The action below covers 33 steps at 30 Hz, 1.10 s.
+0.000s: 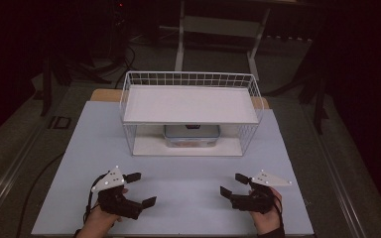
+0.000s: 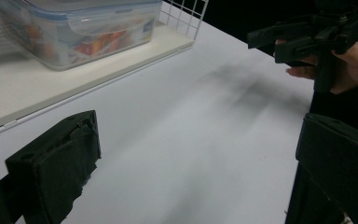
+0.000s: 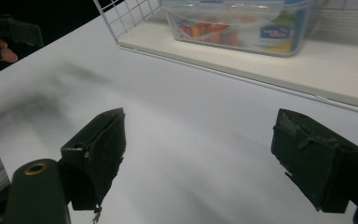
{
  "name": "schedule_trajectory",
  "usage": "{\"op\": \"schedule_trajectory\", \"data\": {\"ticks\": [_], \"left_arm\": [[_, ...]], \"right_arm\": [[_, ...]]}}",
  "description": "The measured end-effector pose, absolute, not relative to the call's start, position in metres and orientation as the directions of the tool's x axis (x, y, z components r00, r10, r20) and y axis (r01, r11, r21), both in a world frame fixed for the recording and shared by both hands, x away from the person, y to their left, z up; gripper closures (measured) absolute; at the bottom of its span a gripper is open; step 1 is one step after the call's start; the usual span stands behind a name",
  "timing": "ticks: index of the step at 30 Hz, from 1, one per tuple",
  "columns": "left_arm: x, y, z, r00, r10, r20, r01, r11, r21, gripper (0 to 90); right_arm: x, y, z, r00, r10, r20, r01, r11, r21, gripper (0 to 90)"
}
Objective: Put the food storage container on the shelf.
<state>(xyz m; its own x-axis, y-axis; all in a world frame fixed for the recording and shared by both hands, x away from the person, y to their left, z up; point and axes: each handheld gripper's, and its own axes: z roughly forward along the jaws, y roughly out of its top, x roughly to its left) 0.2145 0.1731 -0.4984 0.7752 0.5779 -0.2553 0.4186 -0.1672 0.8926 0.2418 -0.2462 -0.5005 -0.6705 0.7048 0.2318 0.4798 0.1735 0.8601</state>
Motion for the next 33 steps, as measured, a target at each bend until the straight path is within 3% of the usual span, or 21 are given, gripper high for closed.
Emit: {"op": "schedule_trajectory", "data": {"ticks": [12, 33], "left_arm": [[0.205, 0.193, -0.507, 0.764, 0.589, -0.262, 0.438, -0.177, 0.881, 0.0], [0.204, 0.192, -0.512, 0.762, 0.599, -0.247, 0.436, -0.192, 0.879, 0.0]], "right_arm": [[0.23, -0.273, -0.507, -0.635, 0.732, 0.248, 0.507, 0.153, 0.848, 17.4], [0.232, -0.278, -0.516, -0.625, 0.736, 0.261, 0.536, 0.162, 0.829, 17.4]]}}
